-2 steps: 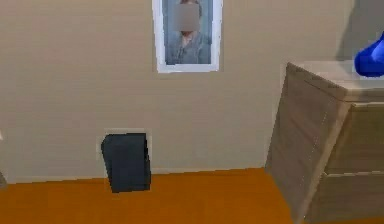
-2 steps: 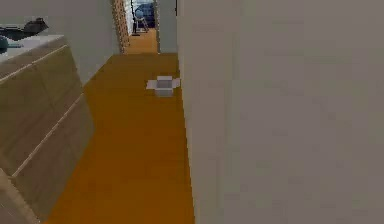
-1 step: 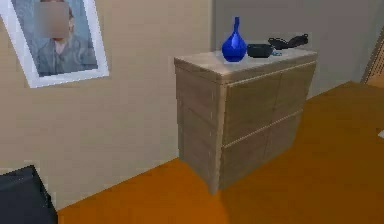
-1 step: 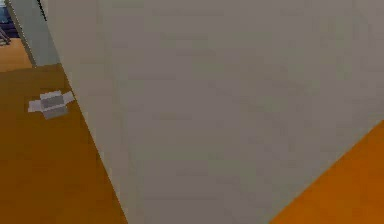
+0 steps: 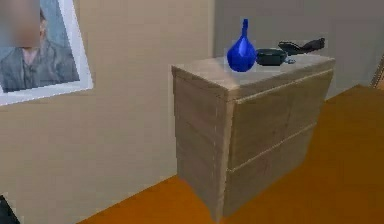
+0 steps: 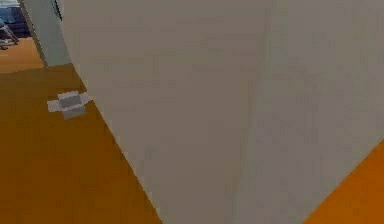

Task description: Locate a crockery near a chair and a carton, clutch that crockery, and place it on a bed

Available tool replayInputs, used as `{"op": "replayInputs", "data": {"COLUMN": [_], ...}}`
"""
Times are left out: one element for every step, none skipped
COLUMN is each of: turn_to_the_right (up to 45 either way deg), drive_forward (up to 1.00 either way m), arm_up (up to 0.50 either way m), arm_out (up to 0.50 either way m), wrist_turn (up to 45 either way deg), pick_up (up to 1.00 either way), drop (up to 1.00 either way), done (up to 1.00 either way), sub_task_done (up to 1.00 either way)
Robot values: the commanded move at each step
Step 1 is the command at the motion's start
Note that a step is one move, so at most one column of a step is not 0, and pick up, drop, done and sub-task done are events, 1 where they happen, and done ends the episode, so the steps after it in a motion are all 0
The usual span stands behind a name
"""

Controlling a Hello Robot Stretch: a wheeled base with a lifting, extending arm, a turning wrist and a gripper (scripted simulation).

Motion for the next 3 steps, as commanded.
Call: {"op": "replayInputs", "data": {"turn_to_the_right": [45.0,0.0,3.0], "drive_forward": [0.0,1.0,0.0], "arm_up": [0.0,0.0,0.0], "arm_out": [0.0,0.0,0.0], "wrist_turn": [0.0,0.0,0.0], "pick_up": [0.0,0.0,0.0], "drop": [0.0,0.0,0.0], "done": [0.0,0.0,0.0], "sub_task_done": [0.0,0.0,0.0]}}
